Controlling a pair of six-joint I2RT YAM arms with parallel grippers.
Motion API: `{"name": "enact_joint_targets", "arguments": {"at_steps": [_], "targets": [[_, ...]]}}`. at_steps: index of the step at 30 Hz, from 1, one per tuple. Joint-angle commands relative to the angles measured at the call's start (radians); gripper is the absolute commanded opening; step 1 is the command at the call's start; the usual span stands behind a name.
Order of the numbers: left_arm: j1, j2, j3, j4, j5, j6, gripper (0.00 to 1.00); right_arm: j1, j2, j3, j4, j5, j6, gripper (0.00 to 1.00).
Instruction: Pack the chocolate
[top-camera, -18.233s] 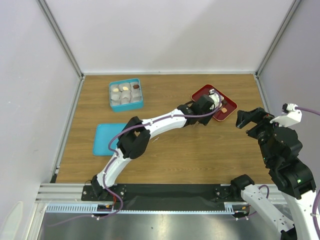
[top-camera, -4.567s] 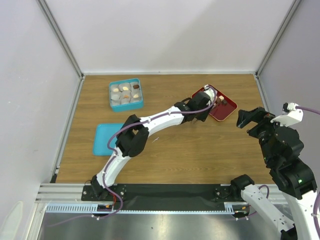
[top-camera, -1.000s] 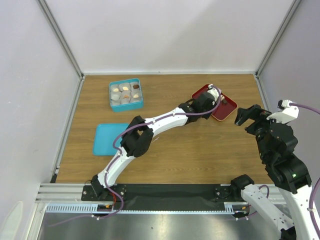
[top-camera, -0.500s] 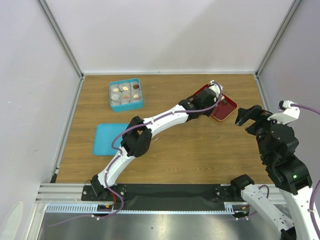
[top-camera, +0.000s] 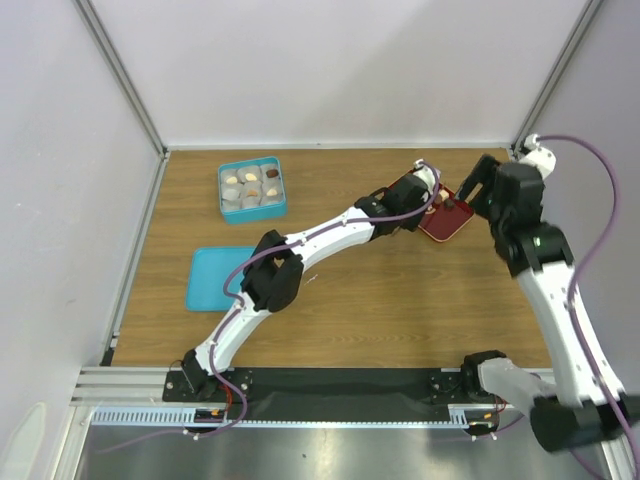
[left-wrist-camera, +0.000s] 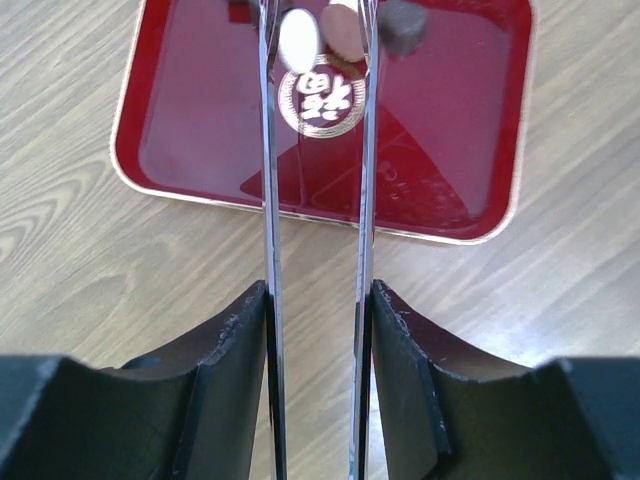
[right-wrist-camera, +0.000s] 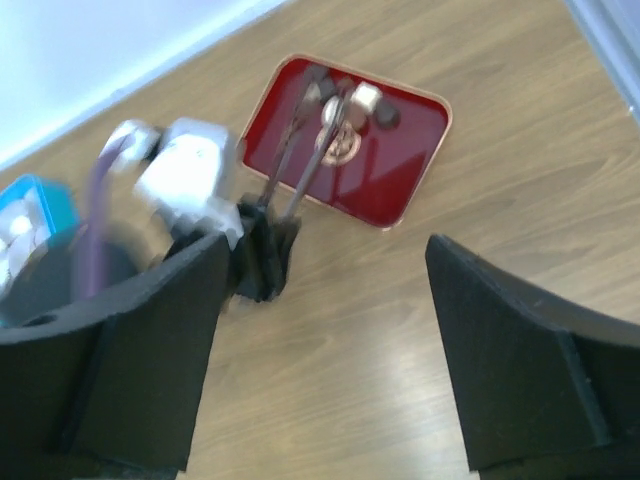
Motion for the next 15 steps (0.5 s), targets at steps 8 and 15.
{"name": "enact_joint_targets", "arguments": {"at_steps": [8,15], "targets": [[0.054,-0.012,-0.006,0.045,0.076,0.037,0.48,-0.299,0.167,0.099,0.051,-0.346,0.081,0.81],[0.062,0.011,-0.015,0.065,0.088,0.037,0.48,-0.3,0.074,0.049,0.08,-0.325,0.062,0.83]]}}
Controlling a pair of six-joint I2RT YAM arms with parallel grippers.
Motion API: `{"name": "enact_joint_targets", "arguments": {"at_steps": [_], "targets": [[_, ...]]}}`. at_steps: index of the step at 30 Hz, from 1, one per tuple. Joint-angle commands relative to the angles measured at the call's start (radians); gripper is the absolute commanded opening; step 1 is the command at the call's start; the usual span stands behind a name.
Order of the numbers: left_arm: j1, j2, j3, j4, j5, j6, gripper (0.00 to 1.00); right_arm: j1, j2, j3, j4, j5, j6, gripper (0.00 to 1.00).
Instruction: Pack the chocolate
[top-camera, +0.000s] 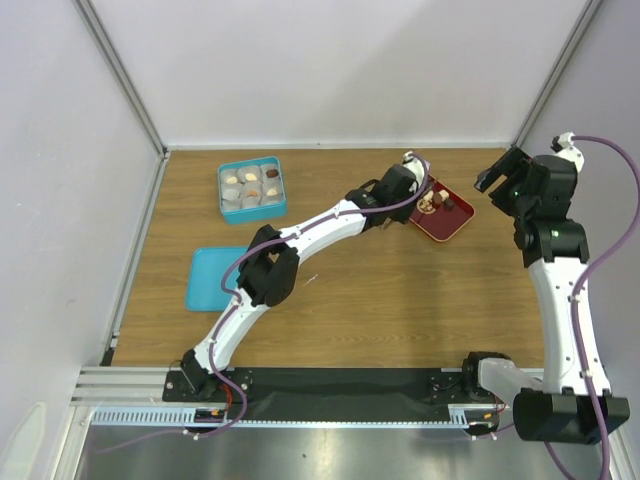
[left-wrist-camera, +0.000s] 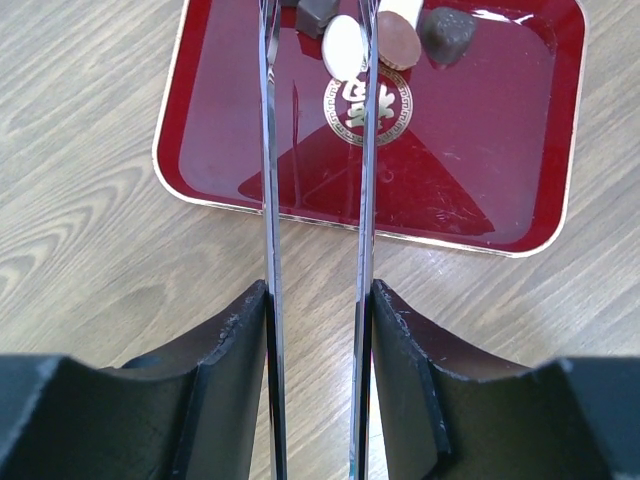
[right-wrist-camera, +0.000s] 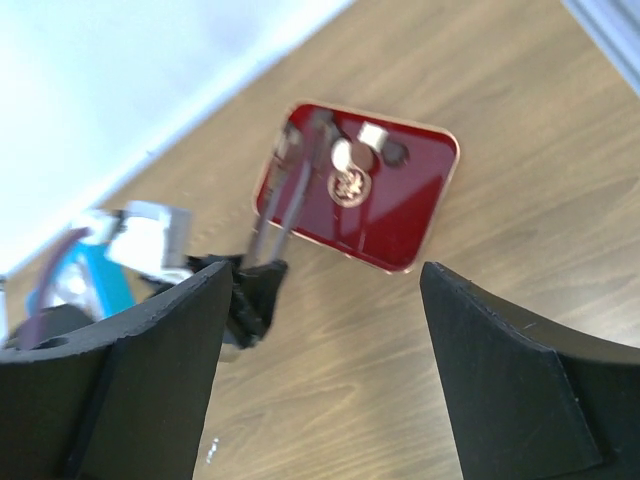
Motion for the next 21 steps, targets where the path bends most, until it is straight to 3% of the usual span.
{"name": "enact_joint_targets", "arguments": {"at_steps": [1,21], "targets": [[0.002,0.016,-0.009,0.058,0.033,0.018,0.48,-0.003,-0.045,0.01,0.046,-0.009,-0.007,0.83],[0.002,0.004,-0.073,0.068,0.022,0.016,0.47,-0.003,-0.079,-0.018,0.068,-0.02,-0.012,0.84]]}}
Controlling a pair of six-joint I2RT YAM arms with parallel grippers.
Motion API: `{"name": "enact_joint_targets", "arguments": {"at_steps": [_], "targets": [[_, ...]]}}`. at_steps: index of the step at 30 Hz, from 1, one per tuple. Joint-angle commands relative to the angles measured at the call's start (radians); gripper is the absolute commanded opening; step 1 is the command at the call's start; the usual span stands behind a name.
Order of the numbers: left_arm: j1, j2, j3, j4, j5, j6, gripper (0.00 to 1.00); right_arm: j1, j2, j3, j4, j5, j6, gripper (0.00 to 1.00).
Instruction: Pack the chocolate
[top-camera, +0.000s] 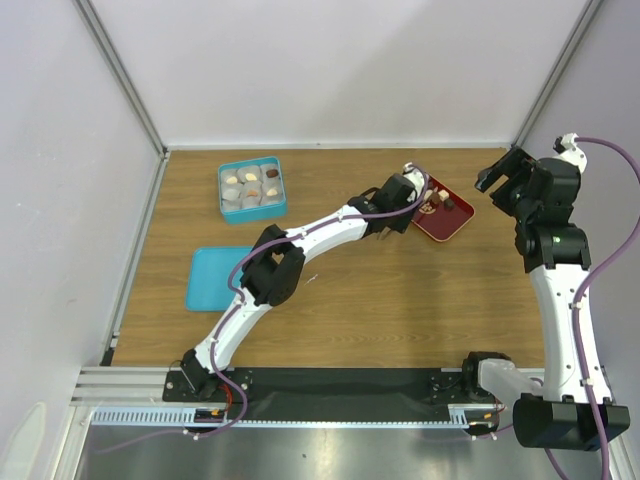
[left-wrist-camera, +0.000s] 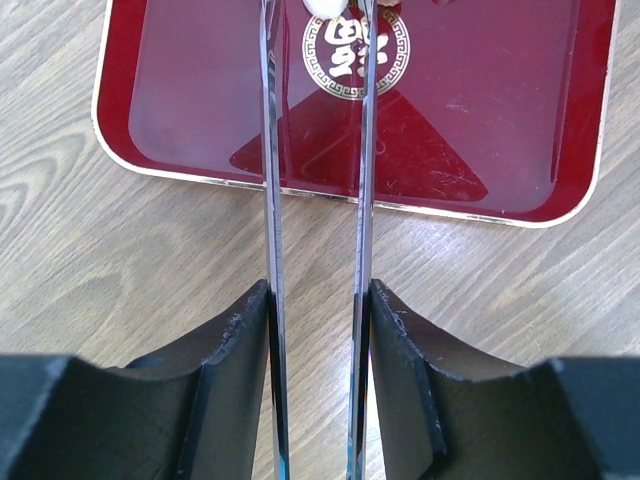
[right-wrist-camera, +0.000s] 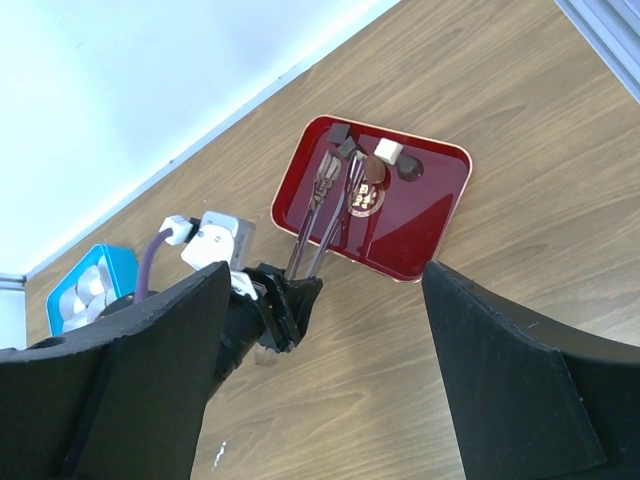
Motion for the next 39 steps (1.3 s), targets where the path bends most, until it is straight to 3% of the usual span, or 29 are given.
{"name": "enact_joint_targets", "arguments": {"at_steps": [1,8,21,39], "targets": [[0.002,-0.039,-0.036,0.05,-0.026,0.016,0.47,-0.002,-0.028,-0.002,0.037,-0.005,-0.009,0.85],[0.002,-0.057,-0.05,0.05,-0.064,0.022,0.47,-0.002,-0.034,-0.002,0.042,-0.009,-0.006,0.85],[-0.006,-0.069,-0.045,0.079,0.044,0.048,0.47,-0.002,-0.04,-0.007,0.05,-0.004,-0.015,0.86],[0.004,0.017,0.074,0.035,0.017,0.051,0.47,-0.002,-0.058,-0.013,0.054,0.011,-0.029,0.87]]}}
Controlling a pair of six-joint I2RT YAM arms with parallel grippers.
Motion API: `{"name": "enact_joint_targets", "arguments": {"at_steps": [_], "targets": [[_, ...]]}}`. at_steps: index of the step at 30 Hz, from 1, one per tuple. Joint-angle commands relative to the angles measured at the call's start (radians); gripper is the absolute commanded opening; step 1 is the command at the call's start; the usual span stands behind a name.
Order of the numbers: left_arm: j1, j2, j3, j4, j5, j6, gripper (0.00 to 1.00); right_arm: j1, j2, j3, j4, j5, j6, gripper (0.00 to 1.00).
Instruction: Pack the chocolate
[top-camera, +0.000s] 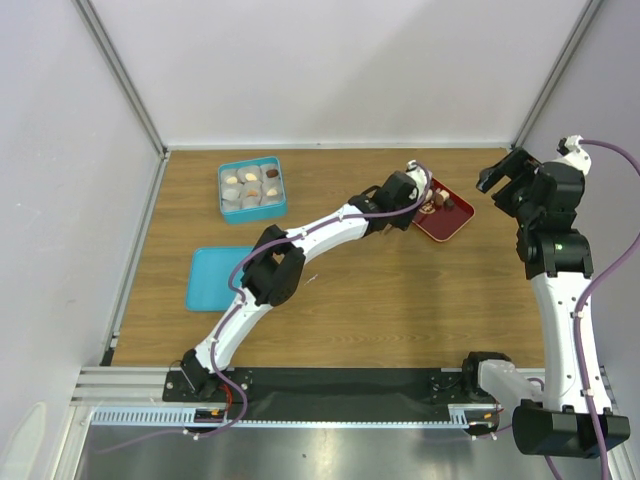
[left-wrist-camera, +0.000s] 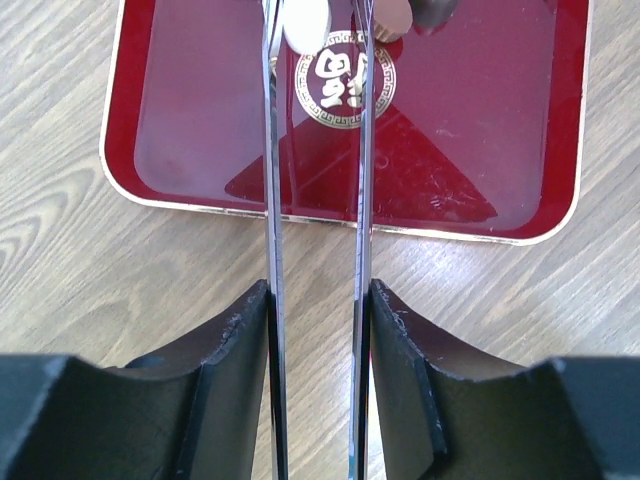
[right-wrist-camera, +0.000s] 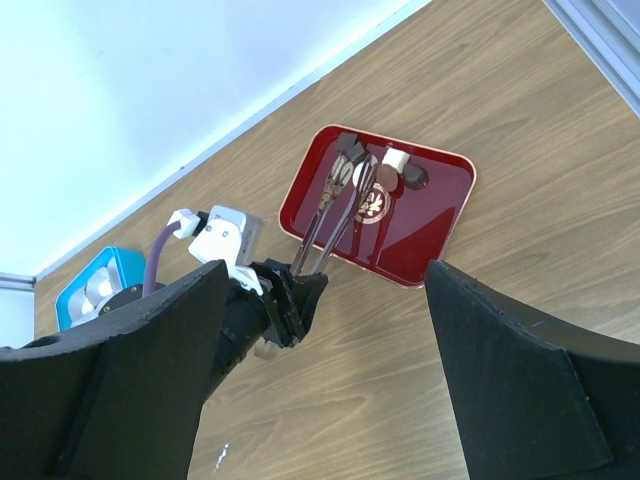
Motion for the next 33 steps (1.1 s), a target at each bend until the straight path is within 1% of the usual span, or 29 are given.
{"name": "enact_joint_targets", "arguments": {"at_steps": [1,8,15,27,29,33], "targets": [[0.005,0.011,0.053,0.012,0.008,0.015,0.47,-0.002,-0.024,0.0,0.037,0.013,-0.022,0.87],[0.005,0.017,0.048,0.015,0.0,0.014,0.46,-0.002,-0.024,-0.003,0.042,0.018,-0.022,0.87],[0.011,-0.017,-0.021,0.055,-0.015,0.007,0.46,-0.002,-0.028,-0.005,0.049,0.019,-0.024,0.87],[0.017,0.006,0.013,0.04,0.014,0.012,0.45,-0.002,-0.041,-0.006,0.053,0.024,-0.022,0.87],[0.017,0.011,0.02,0.038,0.023,0.012,0.43,-0.002,-0.045,-0.009,0.054,0.027,-0.024,0.87],[0.016,0.011,0.022,0.04,0.031,0.012,0.41,-0.002,-0.048,-0.011,0.054,0.033,-0.028,0.87]]}}
